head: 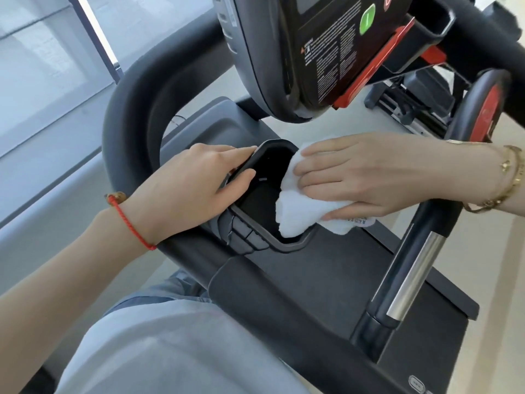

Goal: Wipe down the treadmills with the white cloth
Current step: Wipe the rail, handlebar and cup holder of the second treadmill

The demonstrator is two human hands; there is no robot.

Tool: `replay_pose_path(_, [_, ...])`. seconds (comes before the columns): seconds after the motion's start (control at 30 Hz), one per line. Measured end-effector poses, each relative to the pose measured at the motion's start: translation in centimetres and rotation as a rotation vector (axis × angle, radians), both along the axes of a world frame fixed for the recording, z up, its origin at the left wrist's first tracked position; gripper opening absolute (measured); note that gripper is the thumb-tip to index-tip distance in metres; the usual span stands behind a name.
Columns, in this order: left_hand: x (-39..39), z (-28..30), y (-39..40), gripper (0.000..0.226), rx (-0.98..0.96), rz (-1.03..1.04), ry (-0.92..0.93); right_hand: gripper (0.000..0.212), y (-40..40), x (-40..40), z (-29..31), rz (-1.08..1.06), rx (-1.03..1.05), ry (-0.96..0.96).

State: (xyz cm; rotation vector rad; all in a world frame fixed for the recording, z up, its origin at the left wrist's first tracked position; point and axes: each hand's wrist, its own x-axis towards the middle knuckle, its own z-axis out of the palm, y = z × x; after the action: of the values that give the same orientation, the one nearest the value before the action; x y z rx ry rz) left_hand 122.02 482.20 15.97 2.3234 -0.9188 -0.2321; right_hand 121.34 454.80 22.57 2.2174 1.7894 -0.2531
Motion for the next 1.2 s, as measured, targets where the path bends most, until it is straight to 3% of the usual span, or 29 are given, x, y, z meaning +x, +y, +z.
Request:
replay_pose_path(0.17, [0.0, 0.0, 0.1, 0.042, -0.019, -0.016, -0.024, 0.061, 1.9, 3.6, -0.8, 0.138, -0.126, -0.142])
replay_pose_path(0.27, [0.1, 0.0, 0.1, 0.041, -0.024, -0.018, -0.033, 0.061, 2.2, 4.0, -1.7, 0.115, -0.117, -0.154])
replay_pose_path(0.53, [-0.2, 0.0, 0.3, 0.050, 0.006, 0.007, 0.023, 0.047, 0.6, 0.4, -0.9, -0.081, 0.104, 0.110])
replay_pose_path(0.7, [-0.1, 0.1, 0.2, 0.047, -0.007, -0.010, 0.026, 0.067, 2.8, 2.6, -1.4, 0.015, -0.146, -0.026])
replay_pose_path(0.87, [-0.1, 0.2, 0.2, 0.046, 0.002, -0.013, 0.017, 0.074, 3.4, 2.4, -2.5, 0.021, -0.168, -0.022])
replay_pose_path(1.03, [-0.1, 0.3, 0.4, 0.048, -0.010, -0.011, 0.040, 0.058, 2.9, 0.8, -2.1, -0.148, -0.028, 0.129])
replay_pose_path(1.2, [-0.1, 0.4, 0.4, 0.044, -0.030, -0.004, 0.040, 0.008, 2.5, -3.2, -2.6, -0.599, 0.186, 0.241])
